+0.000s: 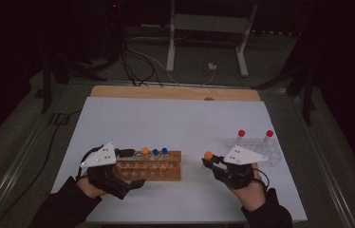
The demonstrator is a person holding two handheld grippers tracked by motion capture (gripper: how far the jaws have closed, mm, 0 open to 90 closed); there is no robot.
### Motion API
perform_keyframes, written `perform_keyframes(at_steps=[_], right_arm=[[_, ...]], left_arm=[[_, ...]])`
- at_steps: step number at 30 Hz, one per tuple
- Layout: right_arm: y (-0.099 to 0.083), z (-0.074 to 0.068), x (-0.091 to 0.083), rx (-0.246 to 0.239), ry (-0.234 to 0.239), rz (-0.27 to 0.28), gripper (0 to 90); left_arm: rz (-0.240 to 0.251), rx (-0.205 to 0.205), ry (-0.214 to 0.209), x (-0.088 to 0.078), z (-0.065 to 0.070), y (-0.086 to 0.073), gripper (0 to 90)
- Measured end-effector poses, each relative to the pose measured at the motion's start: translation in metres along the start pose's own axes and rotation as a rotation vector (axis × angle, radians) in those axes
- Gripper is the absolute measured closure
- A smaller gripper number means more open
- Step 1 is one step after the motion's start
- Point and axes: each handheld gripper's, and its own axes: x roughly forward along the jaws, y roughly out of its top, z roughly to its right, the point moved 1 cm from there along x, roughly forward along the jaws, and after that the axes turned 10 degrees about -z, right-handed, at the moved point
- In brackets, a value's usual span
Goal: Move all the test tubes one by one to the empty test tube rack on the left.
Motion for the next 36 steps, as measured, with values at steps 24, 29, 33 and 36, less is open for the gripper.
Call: perform_keyframes(at_steps=[24, 29, 33, 36], right_arm=[[0.014, -0.072, 0.054, -0.152, 0.234, -0.073, 74.4], [0.017, -0.078, 0.058, -0.163, 0.249, -0.075, 74.4], [0.018, -0.080, 0.059, -0.165, 0.254, -0.075, 74.4], [0.019, -0.081, 0.059, -0.166, 0.258, -0.074, 74.4]], left_arm=[[0.016, 0.032, -0.044, 0.021, 0.029, 0.014, 18.9], [0.018, 0.040, -0.057, 0.027, 0.032, 0.014, 32.9], [0.012, 0.046, -0.055, 0.032, 0.033, 0.014, 42.8], [0.006, 0.053, -0.048, 0.035, 0.034, 0.014, 49.2]])
